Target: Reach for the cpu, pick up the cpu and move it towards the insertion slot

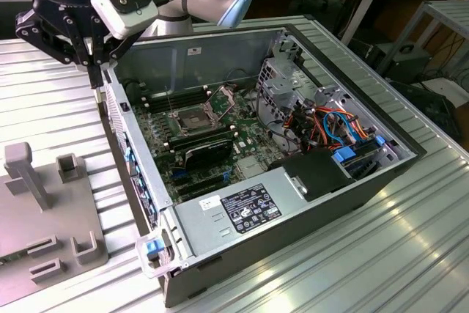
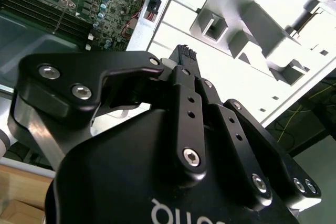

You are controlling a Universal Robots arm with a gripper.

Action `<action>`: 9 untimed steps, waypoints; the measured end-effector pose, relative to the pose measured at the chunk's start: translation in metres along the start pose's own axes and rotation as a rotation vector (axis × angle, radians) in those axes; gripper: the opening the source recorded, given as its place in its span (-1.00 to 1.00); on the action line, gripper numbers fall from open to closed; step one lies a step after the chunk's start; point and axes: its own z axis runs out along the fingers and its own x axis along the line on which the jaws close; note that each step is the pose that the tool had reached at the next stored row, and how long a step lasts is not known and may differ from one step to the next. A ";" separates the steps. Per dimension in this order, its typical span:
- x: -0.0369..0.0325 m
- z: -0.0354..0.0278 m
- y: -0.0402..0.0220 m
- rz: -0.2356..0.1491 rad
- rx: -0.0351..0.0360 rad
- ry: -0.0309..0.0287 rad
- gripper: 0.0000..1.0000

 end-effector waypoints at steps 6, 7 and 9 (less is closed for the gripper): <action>0.0039 0.0000 -0.0003 0.000 0.0001 0.0013 -0.79; 0.0045 0.0000 -0.0004 0.000 0.0001 0.0015 -0.79; 0.0057 0.0001 -0.0004 0.000 0.0001 0.0019 -0.79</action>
